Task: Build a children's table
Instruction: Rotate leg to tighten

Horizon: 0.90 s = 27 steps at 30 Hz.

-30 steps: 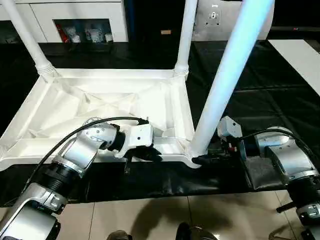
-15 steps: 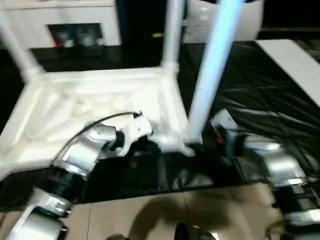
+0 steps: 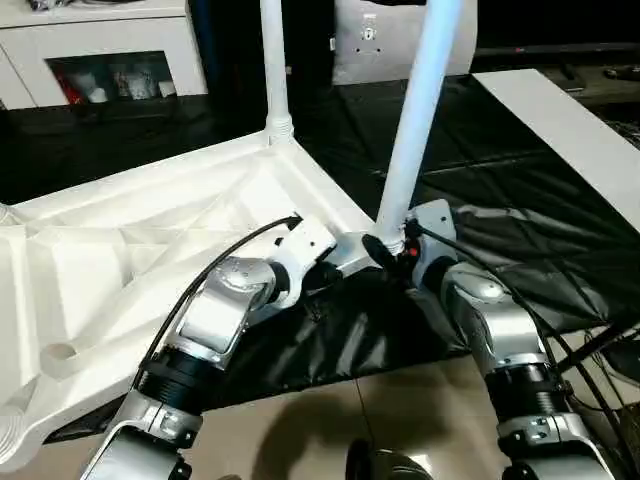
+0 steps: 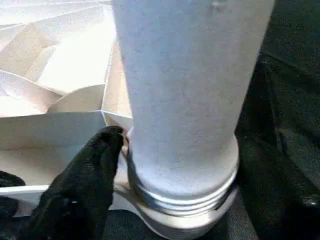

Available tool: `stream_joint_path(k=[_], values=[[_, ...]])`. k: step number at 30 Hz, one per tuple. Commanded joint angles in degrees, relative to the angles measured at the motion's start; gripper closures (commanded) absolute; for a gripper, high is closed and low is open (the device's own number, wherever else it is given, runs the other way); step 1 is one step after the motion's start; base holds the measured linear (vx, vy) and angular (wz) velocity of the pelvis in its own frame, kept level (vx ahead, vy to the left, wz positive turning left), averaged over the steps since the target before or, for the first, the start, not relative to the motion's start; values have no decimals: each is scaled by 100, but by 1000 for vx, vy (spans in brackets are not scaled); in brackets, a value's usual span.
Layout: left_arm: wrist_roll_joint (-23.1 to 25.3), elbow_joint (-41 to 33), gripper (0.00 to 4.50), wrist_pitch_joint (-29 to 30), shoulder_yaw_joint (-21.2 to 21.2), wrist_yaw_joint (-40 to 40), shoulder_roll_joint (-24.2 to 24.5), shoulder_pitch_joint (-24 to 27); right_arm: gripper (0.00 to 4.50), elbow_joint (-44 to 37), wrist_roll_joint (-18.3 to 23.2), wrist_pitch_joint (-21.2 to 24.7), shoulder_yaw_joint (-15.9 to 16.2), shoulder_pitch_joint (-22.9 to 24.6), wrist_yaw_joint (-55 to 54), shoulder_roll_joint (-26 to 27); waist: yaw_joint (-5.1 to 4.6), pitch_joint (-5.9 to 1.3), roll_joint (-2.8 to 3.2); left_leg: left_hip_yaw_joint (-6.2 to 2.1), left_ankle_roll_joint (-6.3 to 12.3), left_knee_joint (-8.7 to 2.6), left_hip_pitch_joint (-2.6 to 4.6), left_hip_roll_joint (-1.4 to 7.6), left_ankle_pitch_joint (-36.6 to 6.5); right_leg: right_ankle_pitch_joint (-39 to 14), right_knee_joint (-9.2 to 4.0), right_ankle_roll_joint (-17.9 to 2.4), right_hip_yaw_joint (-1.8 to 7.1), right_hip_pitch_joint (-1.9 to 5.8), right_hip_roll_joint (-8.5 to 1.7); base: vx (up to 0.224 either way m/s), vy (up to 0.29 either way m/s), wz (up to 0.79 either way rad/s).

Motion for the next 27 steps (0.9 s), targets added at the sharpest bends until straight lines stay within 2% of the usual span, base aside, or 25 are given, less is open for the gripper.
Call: stream_joint_path(k=[1, 2, 4, 5, 7, 8, 10, 11, 12, 15, 16, 19, 21, 22, 23, 26, 27], values=[[86, 50, 450, -165, -24, 86, 48, -112, 49, -349, 273, -204, 371, 139, 688, -8, 88, -424, -58, 4, 664, -376, -109, 59, -767, -2463, -266, -242, 362, 358, -392, 0, 0, 0], [71, 54, 450, -256, -47, -40, 133, -93, 34, -383, 259, -334, 377, 180, 825, -148, 101, -429, -72, 9, 714, -374, -113, 66, -640, -2337, -221, -329, 389, 341, -382, 0, 0, 0], [38, 51, 450, -402, -83, -249, 274, -51, 17, -409, 249, -565, 361, 234, 993, -377, 184, -445, -82, 28, 878, -348, -155, 62, -381, -2073, -126, -525, 435, 354, -375, 0, 0, 0], [38, 51, 450, -402, -83, -249, 274, -51, 10, -409, 249, -565, 361, 234, 993, -377, 193, -449, -93, 37, 902, -337, -164, 47, -330, -2041, -105, -544, 445, 353, -367, 0, 0, 0], [-51, 60, 450, -772, -176, -764, 590, 27, 4, -449, 460, -714, 242, 278, 1698, -837, 250, -475, -117, 60, 1024, -298, -204, 5, -74, -1931, -51, -565, 486, 358, -351, 23, -56, 0], [-88, 102, 450, -926, -202, -958, 694, 35, 4, -442, 538, -779, 191, 268, 1958, -989, 277, -460, -82, 53, 1059, -297, -228, -3, -39, -1930, -45, -542, 484, 372, -350, 12, -53, -4], [-157, 155, 450, -1023, -244, -1166, 831, 24, 4, -401, 608, -855, 134, 234, 2279, -1197, 353, -507, -101, 64, 1198, -262, -245, 2, 216, -1641, 13, -487, 500, 372, -309, 0, 0, 0], [-171, 166, 450, -1038, -253, -1203, 857, 19, 4, -388, 624, -870, 124, 223, 2365, -1252, 353, -507, -101, 64, 1198, -262, -245, 2, 216, -1641, 13, -487, 500, 372, -309, 0, 0, 0], [-187, 284, 450, -1330, -338, -1483, 1036, -30, 4, -335, 743, -873, 145, 179, 2802, -1481, 372, -447, -108, 77, 1214, -284, -211, 2, 100, -1904, -61, -453, 466, 320, -269, 0, 0, 0], [-227, 456, 450, -1668, -391, -1846, 1210, -89, 4, -300, 903, -842, 155, 104, 3268, -1696, 400, -421, -102, 86, 1070, -302, -170, 12, -183, -2393, -126, -313, 454, 300, -261, 0, 0, 0], [-286, 533, 450, -1821, -419, -2127, 1305, -119, 4, -269, 1023, -789, 161, 30, 3585, -1807, 411, -386, -94, 84, 992, -316, -160, 11, -378, -2648, -171, -214, 443, 283, -259, 0, 0, 0], [-362, 674, 450, -2268, -517, -2640, 1470, -186, 4, -145, 1079, -818, 297, -129, 4095, -1988, 434, -374, -98, 77, 925, -335, -135, 25, -487, -2736, -179, -203, 462, 258, -251, 0, 0, 0], [-428, 746, 450, -2456, -586, -2917, 1557, -233, 4, -41, 1093, -895, 384, -216, 4363, -2073, 438, -379, -112, 78, 898, -341, -139, 43, -445, -2668, -154, -249, 489, 262, -263, 0, 0, 0], [-445, 772, 450, -2471, -608, -2992, 1578, -252, 4, -11, 1068, -940, 421, -248, 4416, -2097, 462, -383, -97, 91, 916, -345, -102, 69, -425, -2582, -134, -374, 523, 232, -274, 0, 0, 0], [-445, 772, 450, -2471, -608, -2992, 1578, -252, 4, -11, 1068, -940, 421, -248, 4416, -2097, 476, -386, -89, 89, 923, -344, -97, 81, -381, -2519, -120, -434, 530, 227, -279, 0, 0, 0], [-449, 840, 450, -2669, -723, -3299, 1660, -299, 4, 11, 1002, -1072, 577, -319, 4715, -2184, 548, -393, -107, 88, 1065, -340, -120, 108, -45, -2004, -4, -675, 579, 244, -287, 0, 0, 0], [-439, 869, 450, -2768, -763, -3397, 1684, -318, 4, 21, 1009, -1072, 631, -345, 4860, -2212, 548, -393, -107, 88, 1065, -340, -120, 108, -45, -2004, -4, -675, 579, 244, -287, 0, 0, 0]])
